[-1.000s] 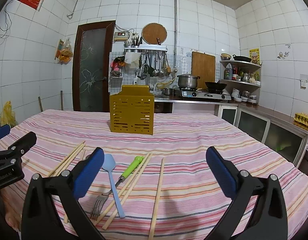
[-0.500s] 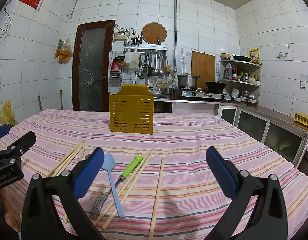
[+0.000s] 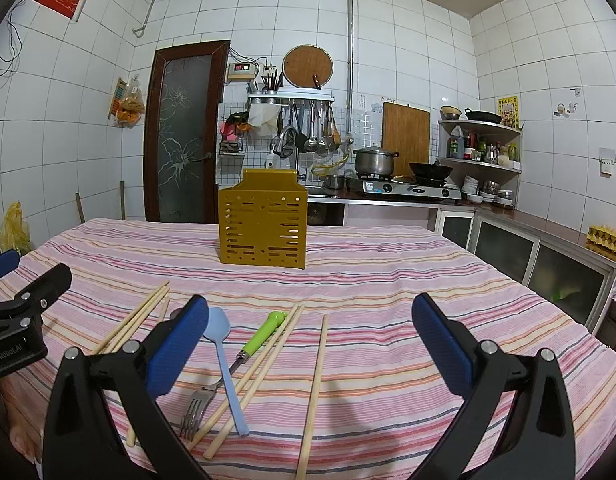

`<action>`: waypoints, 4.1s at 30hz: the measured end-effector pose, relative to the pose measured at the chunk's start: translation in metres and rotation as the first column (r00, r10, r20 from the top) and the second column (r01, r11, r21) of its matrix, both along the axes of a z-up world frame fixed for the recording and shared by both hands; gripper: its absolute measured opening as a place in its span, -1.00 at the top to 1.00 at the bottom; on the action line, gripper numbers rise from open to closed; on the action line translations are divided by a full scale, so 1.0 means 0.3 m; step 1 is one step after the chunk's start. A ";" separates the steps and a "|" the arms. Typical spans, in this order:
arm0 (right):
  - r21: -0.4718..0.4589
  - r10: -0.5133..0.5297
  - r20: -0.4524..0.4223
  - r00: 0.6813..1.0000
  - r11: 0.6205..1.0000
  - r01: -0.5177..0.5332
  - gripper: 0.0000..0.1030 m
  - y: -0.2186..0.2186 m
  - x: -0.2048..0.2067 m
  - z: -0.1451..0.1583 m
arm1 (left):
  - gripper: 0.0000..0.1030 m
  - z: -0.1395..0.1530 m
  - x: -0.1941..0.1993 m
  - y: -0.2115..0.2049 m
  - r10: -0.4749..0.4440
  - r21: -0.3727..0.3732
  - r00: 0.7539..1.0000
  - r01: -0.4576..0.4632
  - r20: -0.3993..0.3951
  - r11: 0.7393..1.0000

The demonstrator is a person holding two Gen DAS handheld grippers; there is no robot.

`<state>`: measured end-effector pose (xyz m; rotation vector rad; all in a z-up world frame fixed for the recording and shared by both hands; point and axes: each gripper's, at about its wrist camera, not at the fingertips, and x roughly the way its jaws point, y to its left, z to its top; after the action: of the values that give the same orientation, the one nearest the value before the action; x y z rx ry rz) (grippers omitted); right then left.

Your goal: Organize utensils

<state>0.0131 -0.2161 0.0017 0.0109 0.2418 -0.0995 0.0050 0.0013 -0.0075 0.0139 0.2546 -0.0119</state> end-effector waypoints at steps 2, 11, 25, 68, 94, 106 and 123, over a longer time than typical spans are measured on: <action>0.000 0.000 0.000 1.000 1.000 0.000 -0.93 0.000 0.000 0.000 | -0.91 -0.002 -0.001 0.002 0.000 0.000 1.000 0.000 0.000 1.000; -0.001 -0.002 0.004 1.000 1.000 0.002 -0.93 0.002 0.001 0.006 | -0.91 -0.002 -0.001 0.004 0.000 0.000 1.000 0.000 -0.001 1.000; 0.001 -0.001 0.004 1.000 1.000 0.001 -0.93 0.000 0.002 0.000 | -0.91 0.000 -0.008 0.016 0.003 -0.002 1.000 -0.003 0.001 1.000; 0.000 -0.044 -0.198 0.979 0.999 0.045 -0.93 -0.058 0.232 0.000 | -0.90 0.042 0.275 0.091 -0.014 -0.006 0.961 0.012 -0.277 1.000; 0.070 -0.115 -0.522 0.845 0.982 0.177 -0.93 -0.168 0.488 -0.180 | -0.85 -0.199 0.684 0.099 -0.017 0.027 0.772 0.043 -0.635 0.999; 0.057 -0.106 -0.567 0.817 0.984 0.167 -0.61 -0.153 0.522 -0.199 | -0.65 -0.188 0.701 0.080 -0.041 0.037 0.772 0.084 -0.634 0.996; 0.117 -0.057 -0.575 0.816 0.981 0.152 0.41 -0.152 0.555 -0.190 | 0.35 -0.169 0.773 0.018 -0.099 0.000 0.742 0.132 -0.663 0.991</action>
<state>0.1797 -0.2618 -0.0553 0.1557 0.8553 -0.1939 0.2370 0.0069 -0.0582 0.0738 0.9778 -0.1383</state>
